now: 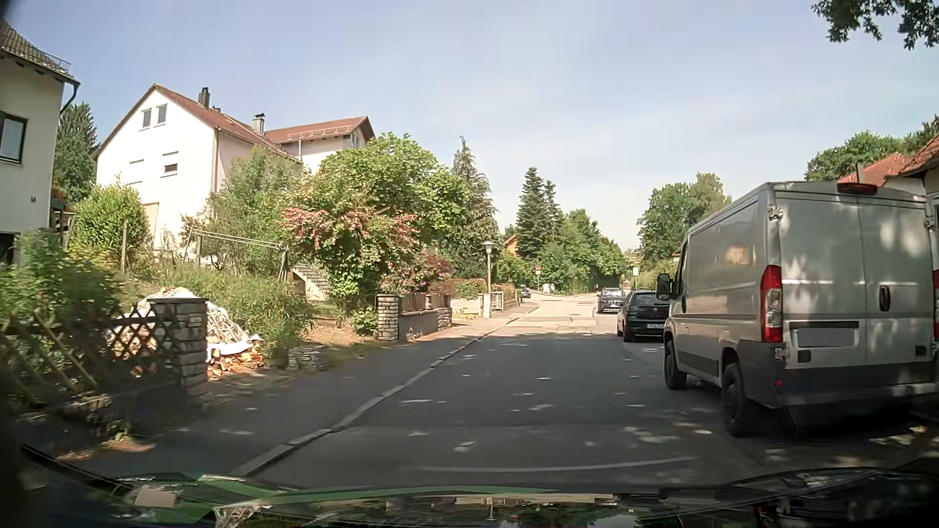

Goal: Follow the waypoints while adhering to traffic rules and regulations

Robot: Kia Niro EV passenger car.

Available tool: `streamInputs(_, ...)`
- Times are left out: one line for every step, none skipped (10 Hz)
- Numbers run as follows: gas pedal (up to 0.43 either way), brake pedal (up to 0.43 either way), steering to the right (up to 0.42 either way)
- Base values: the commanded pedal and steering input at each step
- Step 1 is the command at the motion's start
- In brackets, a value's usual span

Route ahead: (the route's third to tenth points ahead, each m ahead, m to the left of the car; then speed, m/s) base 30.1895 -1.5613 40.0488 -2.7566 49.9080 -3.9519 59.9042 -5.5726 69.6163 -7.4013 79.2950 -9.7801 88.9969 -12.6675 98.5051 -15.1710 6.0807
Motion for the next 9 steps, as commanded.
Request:
streamInputs(0.067,0.000,0.025)
streamInputs(0.067,0.000,0.025)
streamInputs(0.067,0.000,0.024)
streamInputs(0.067,0.000,0.023)
streamInputs(0.067,0.000,0.022)
streamInputs(0.067,0.000,0.022)
streamInputs(0.067,0.000,0.022)
streamInputs(0.067,0.000,0.022)
streamInputs(0.067,0.000,0.022)
